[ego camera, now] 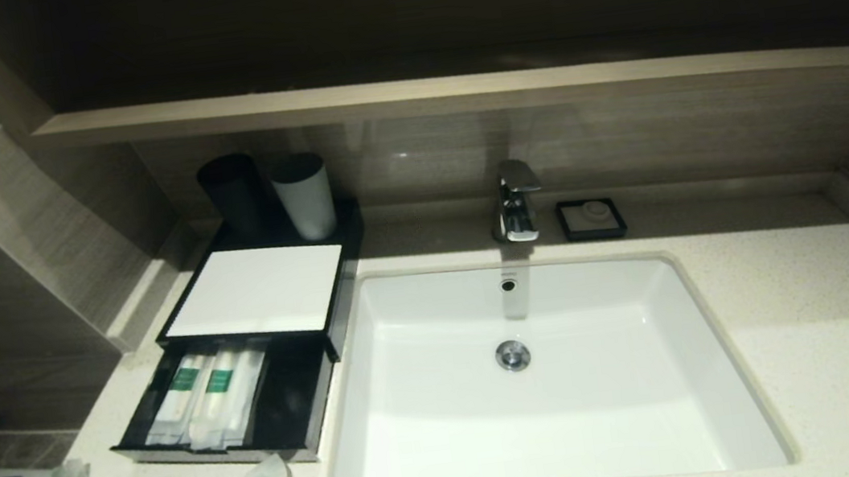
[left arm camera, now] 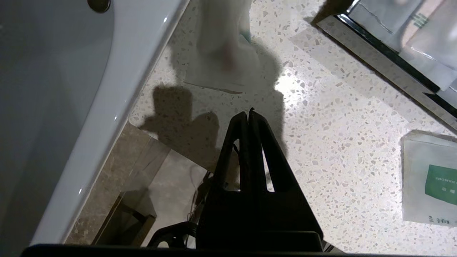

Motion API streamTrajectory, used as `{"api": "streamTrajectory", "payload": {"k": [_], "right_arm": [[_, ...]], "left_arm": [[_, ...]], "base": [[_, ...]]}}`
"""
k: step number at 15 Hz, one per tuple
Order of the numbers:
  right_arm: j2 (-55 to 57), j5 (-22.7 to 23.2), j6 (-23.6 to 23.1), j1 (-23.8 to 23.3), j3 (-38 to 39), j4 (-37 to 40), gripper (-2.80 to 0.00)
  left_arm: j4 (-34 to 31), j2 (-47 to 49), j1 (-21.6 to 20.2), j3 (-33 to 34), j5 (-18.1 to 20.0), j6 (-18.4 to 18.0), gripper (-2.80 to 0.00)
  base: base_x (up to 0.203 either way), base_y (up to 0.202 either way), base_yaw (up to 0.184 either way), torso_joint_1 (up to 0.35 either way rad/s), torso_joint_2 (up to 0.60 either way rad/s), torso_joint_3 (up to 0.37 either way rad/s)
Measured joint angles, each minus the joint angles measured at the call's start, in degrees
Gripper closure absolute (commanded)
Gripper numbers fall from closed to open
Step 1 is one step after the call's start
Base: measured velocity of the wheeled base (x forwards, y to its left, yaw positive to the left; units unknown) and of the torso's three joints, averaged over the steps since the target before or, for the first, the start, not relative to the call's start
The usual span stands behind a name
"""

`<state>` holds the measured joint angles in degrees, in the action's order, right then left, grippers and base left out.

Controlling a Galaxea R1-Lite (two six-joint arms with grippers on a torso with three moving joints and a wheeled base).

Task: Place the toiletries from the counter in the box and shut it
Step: Pick up the bathroom toiletry

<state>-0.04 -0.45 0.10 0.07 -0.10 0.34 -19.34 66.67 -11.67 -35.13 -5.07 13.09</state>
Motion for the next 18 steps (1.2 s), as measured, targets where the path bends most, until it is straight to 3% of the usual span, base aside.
{"api": "streamTrajectory", "payload": {"k": [1,8,12,18], "right_arm": [[0.01,-0.01,0.01,0.0,0.0,0.01,0.0],[0.01,0.01,0.01,0.0,0.0,0.01,0.0],[0.0,0.02,0.01,0.0,0.0,-0.01,0.0],[0.01,0.01,0.0,0.0,0.0,-0.01,0.0]], "left_arm": [[0.18,0.69,-0.82,-0.11,0.25,-0.01,-2.8],[6.99,8.33,-4.2,1.01,0.53,-0.39,-2.8],[7.68,11.05,-4.47,1.21,3.04,-0.46,-2.8],[9.75,14.04,-5.19,1.01,3.53,-0.5,-2.8]], "base": [[0.0,0.0,0.0,0.0,0.0,0.0],[0.0,0.0,0.0,0.0,0.0,0.0],[0.0,0.0,0.0,0.0,0.0,0.0],[0.0,0.0,0.0,0.0,0.0,0.0]]}}
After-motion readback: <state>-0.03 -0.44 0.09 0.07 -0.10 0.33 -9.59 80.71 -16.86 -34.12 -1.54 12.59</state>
